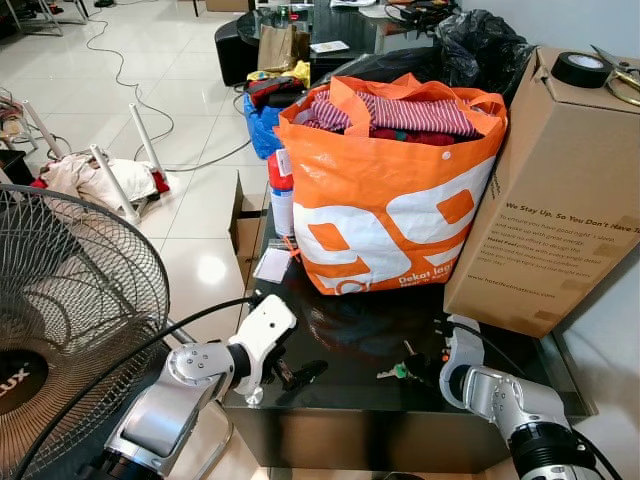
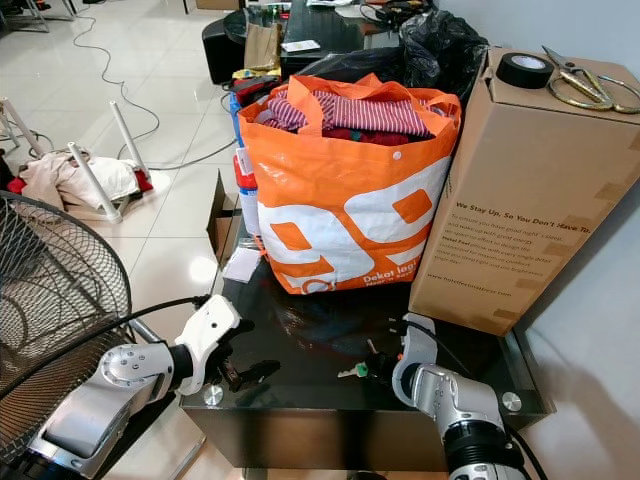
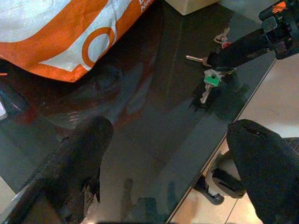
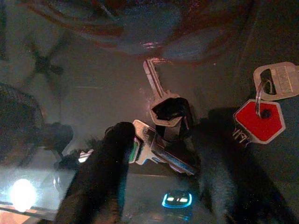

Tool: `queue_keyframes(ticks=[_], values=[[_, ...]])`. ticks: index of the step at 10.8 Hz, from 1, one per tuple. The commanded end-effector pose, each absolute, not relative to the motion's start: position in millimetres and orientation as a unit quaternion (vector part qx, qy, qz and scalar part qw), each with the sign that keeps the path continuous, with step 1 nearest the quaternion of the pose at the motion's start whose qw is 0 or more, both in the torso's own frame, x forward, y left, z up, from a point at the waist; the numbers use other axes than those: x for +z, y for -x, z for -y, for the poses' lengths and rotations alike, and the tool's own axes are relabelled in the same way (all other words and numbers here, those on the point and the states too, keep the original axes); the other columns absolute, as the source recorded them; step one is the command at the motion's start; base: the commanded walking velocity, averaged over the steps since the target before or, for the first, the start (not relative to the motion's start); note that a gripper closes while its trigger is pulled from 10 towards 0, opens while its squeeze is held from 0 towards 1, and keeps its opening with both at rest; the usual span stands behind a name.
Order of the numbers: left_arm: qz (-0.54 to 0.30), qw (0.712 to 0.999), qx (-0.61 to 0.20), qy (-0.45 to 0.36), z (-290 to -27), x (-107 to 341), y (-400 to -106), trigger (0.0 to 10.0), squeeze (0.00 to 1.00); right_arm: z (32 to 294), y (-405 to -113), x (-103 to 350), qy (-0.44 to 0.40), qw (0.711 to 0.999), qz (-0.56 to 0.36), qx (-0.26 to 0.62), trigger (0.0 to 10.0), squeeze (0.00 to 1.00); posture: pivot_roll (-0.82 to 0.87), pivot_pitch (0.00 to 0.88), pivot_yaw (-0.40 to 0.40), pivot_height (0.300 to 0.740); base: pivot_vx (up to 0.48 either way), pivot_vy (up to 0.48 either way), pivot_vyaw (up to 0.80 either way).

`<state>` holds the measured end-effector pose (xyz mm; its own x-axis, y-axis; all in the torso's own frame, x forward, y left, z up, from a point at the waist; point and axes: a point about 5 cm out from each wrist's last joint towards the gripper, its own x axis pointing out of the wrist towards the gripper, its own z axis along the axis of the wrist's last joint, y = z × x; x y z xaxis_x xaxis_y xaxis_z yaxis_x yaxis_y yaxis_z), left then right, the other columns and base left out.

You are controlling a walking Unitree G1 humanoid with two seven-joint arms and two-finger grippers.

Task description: Hang keys on a hook

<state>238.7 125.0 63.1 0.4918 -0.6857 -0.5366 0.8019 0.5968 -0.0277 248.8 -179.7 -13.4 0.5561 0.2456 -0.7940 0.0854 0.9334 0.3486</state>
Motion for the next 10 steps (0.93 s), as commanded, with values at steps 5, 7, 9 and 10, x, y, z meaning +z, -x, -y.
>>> queue_keyframes(ticks=[5, 7, 9, 10], values=[[-0.248, 0.856, -0.438, -0.120, -123.2, 66.5, -241.8, 10.0, 0.00, 179.9, -250.5, -11.1, -0.187, 0.868, -0.457, 0.041, 0.0, 0.00, -0.08, 0.000, 0.021, 0.740, 0.000, 0.000, 0.00], [-0.248, 0.856, -0.437, -0.120, -123.1, 66.4, -241.8, 10.0, 0.00, 179.6, -252.1, -10.0, -0.187, 0.872, -0.450, 0.042, 0.0, 0.00, -0.08, 0.000, 0.019, 0.740, 0.000, 0.000, 0.00], [-0.248, 0.857, -0.436, -0.120, -123.1, 66.1, -241.4, 10.0, 0.00, 180.5, -252.7, -9.1, -0.187, 0.874, -0.446, 0.040, 0.0, 0.00, -0.08, 0.000, 0.019, 0.740, 0.000, 0.000, 0.00], [-0.248, 0.857, -0.436, -0.119, -123.1, 65.9, -240.9, 10.0, 0.00, 180.9, -253.1, -8.1, -0.191, 0.877, -0.440, 0.042, 0.0, 0.00, -0.08, 0.000, 0.014, 0.740, 0.000, 0.000, 0.00]])
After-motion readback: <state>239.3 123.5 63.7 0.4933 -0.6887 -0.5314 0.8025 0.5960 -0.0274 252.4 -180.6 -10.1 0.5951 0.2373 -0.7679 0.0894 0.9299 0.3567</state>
